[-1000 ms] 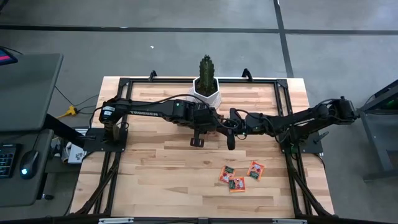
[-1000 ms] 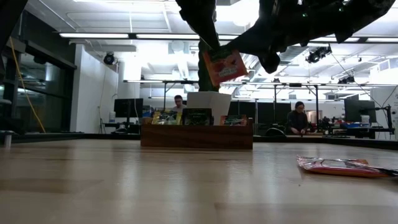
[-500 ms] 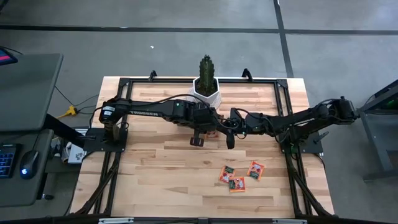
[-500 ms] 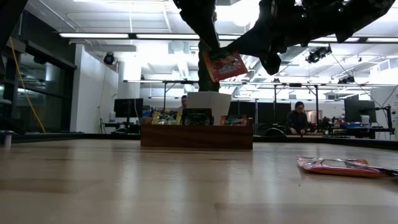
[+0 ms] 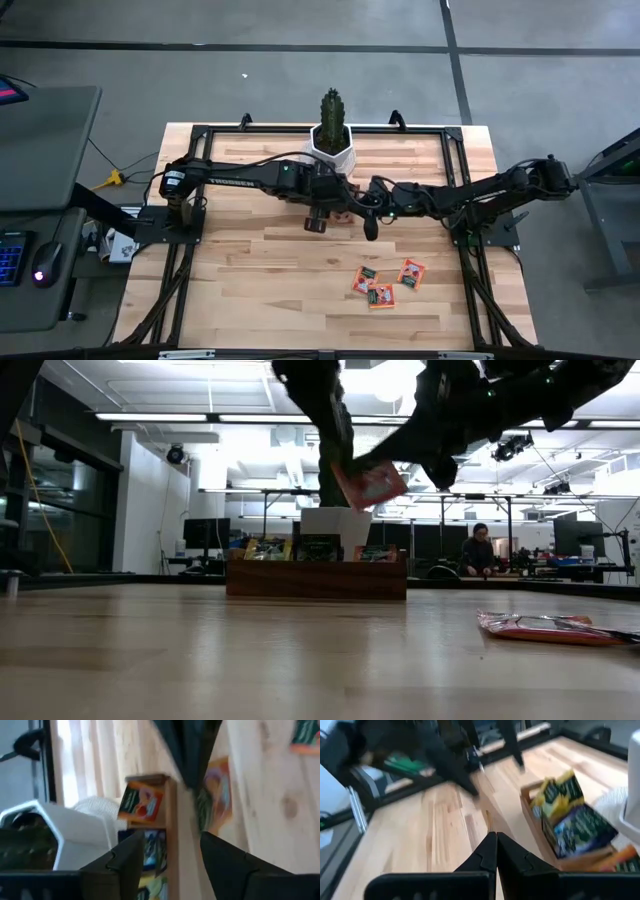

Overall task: Pick & Place Tea
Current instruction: Put the orange tea bag into the right section of the wooden organizer

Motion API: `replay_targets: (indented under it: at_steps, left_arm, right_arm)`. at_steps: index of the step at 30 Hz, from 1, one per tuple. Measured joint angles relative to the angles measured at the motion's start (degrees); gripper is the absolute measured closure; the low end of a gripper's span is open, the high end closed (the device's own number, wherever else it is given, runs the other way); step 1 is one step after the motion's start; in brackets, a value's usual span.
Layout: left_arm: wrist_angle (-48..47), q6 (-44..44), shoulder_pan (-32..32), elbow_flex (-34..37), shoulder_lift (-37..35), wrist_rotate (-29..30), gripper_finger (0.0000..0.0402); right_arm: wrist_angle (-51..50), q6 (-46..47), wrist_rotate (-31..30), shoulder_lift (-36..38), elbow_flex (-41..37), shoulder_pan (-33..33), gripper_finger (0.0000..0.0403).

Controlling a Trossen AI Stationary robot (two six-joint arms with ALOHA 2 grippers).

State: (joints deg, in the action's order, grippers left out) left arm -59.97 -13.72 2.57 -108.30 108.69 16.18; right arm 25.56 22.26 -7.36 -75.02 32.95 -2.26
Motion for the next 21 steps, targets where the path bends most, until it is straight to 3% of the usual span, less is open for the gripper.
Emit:
replay_targets:
  at_steps: [11, 17, 21]
  left_arm:
    - [-2.25, -0.58, -4.26, 2.34, -5.94, 1.24, 0.0206]
    - [1.83, -0.96, -6.98, 14.14, -15.72, -1.95, 0.0206]
    - [16.27, 1.68, -7.14, 27.31, -24.02, -6.69, 0.0206]
  right_arm:
    - [-4.17, 0.74, -0.61, 0.15, -0.02, 0.02, 0.0403]
    - [-6.75, 0.77, -0.71, 0.91, -0.02, 0.02, 0.0403]
    - [-7.96, 0.29, -1.11, 1.42, -0.02, 0.56, 0.0403]
